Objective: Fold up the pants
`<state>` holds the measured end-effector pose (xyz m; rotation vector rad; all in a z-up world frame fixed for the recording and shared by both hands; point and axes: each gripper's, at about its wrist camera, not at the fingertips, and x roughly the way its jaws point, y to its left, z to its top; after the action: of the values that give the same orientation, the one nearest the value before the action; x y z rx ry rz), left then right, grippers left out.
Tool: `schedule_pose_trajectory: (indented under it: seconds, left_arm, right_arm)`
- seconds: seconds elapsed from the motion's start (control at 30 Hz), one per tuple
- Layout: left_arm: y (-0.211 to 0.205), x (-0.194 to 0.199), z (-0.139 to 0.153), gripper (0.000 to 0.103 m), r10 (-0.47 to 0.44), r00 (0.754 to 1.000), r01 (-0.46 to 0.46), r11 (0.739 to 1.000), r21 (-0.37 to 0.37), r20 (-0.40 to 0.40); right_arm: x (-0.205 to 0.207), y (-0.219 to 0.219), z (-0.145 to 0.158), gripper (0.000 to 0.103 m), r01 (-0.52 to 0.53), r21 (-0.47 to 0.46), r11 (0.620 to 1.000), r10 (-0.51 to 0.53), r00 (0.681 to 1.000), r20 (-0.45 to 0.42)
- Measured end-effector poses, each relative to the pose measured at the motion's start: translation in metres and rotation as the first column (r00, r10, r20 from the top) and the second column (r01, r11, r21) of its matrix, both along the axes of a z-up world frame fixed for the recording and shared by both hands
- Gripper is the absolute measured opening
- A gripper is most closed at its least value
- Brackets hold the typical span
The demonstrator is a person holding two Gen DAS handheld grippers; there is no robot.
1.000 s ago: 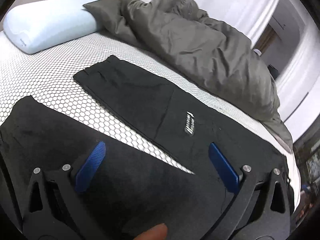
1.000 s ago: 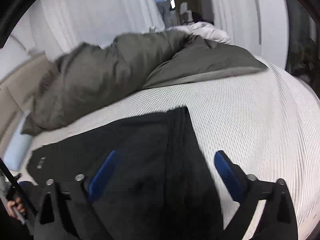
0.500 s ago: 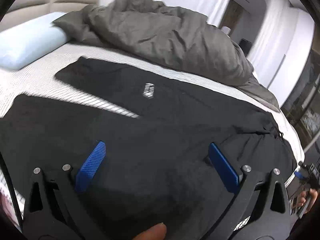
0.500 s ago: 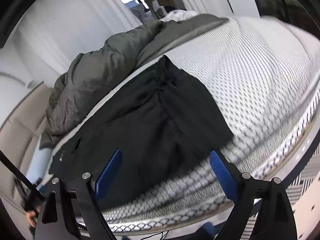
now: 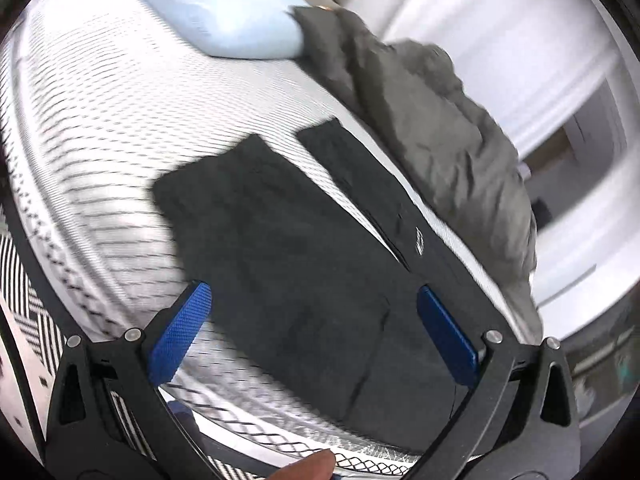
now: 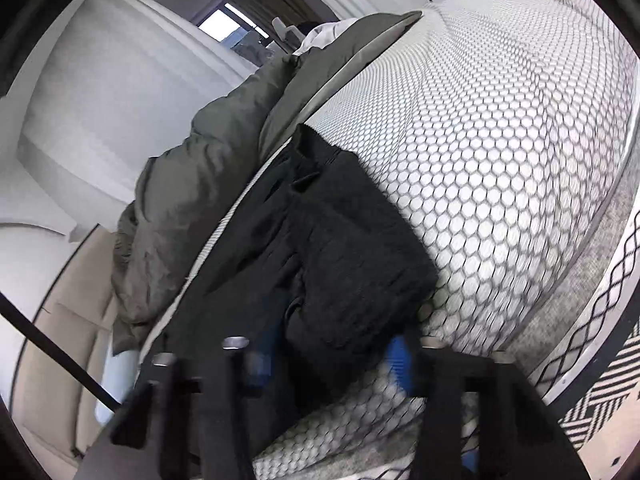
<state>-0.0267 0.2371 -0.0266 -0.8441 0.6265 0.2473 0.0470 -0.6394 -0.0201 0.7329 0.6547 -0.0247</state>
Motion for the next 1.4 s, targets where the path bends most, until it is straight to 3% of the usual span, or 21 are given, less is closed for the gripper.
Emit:
schedule_pose_trajectory:
  seconds: [0.1, 0.23, 0.33, 0.37, 0.4, 0.43, 0.5, 0.73, 0.8, 0.83, 0.87, 0.9, 1.0, 1.23, 1.4]
  left_arm:
    - [0.016, -0.006, -0.011, 0.102, 0.032, 0.999, -0.033, 0.999, -0.028, -0.027]
    - [0.021, -0.005, -0.022, 0.102, 0.020, 0.999, -0.023, 0.999, -0.045, -0.048]
    - [0.018, 0.001, -0.024, 0.097, -0.001, 0.999, -0.001, 0.999, -0.046, -0.047]
    - [0.015, 0.002, -0.024, 0.090, -0.011, 0.999, 0.009, 0.999, -0.047, -0.044]
    - [0.014, 0.003, -0.025, 0.083, -0.017, 0.999, 0.015, 0.999, -0.047, -0.045]
    - [0.013, 0.005, -0.025, 0.081, -0.019, 0.999, 0.017, 0.999, -0.047, -0.045]
    - [0.008, 0.009, -0.024, 0.059, -0.022, 0.999, 0.021, 0.999, -0.035, -0.027]
    - [0.002, 0.027, -0.019, 0.031, -0.014, 0.999, 0.015, 1.000, 0.011, -0.032]
    - [0.006, 0.034, -0.022, 0.005, 0.036, 0.997, -0.035, 0.999, 0.019, -0.066]
    - [0.007, 0.036, -0.024, 0.003, 0.048, 0.996, -0.046, 0.999, 0.026, -0.078]
    - [0.008, 0.038, -0.024, 0.002, 0.056, 0.995, -0.054, 0.998, 0.033, -0.077]
    - [0.008, 0.039, -0.023, 0.000, 0.068, 0.995, -0.064, 0.997, 0.045, -0.074]
    - [0.005, 0.034, -0.015, 0.000, 0.072, 0.996, -0.068, 0.995, 0.069, -0.052]
    - [0.013, 0.017, 0.004, 0.000, 0.074, 0.997, -0.072, 0.991, 0.116, -0.013]
    - [0.019, 0.024, 0.014, 0.000, 0.075, 0.997, -0.074, 0.990, 0.124, -0.001]
  right_arm:
    - [-0.021, 0.000, 0.011, 0.021, 0.009, -0.081, 0.997, -0.005, 0.999, 0.046]
    - [-0.021, -0.013, 0.002, 0.022, -0.007, -0.022, 1.000, 0.007, 1.000, -0.003]
    - [-0.018, -0.011, 0.003, 0.038, -0.035, -0.026, 0.999, 0.035, 0.999, -0.015]
    - [-0.018, -0.009, 0.004, 0.052, -0.042, -0.022, 0.999, 0.042, 0.999, -0.004]
    - [-0.020, -0.007, 0.005, 0.055, -0.047, -0.018, 0.999, 0.047, 0.999, 0.011]
    - [-0.022, -0.005, 0.007, 0.055, -0.054, -0.025, 0.998, 0.055, 0.998, 0.023]
    - [-0.024, -0.004, 0.008, 0.055, -0.061, -0.045, 0.997, 0.062, 0.998, 0.020]
    - [-0.025, -0.010, 0.005, 0.055, -0.067, -0.040, 0.997, 0.067, 0.998, 0.007]
    - [-0.022, -0.011, 0.002, 0.055, -0.066, -0.031, 0.997, 0.067, 0.998, 0.002]
    - [-0.018, -0.011, 0.001, 0.055, -0.068, -0.023, 0.997, 0.068, 0.998, 0.000]
    - [-0.015, -0.012, 0.001, 0.047, -0.070, -0.015, 0.997, 0.070, 0.998, -0.002]
    - [-0.013, -0.011, 0.000, 0.034, -0.071, -0.020, 0.997, 0.071, 0.997, -0.009]
    - [-0.014, -0.010, -0.001, 0.019, -0.075, -0.019, 0.997, 0.074, 0.997, -0.006]
    - [-0.043, -0.007, 0.008, 0.017, -0.099, -0.034, 0.995, 0.100, 0.995, 0.028]
    - [-0.040, -0.003, 0.017, 0.017, -0.093, -0.051, 0.994, 0.095, 0.995, 0.030]
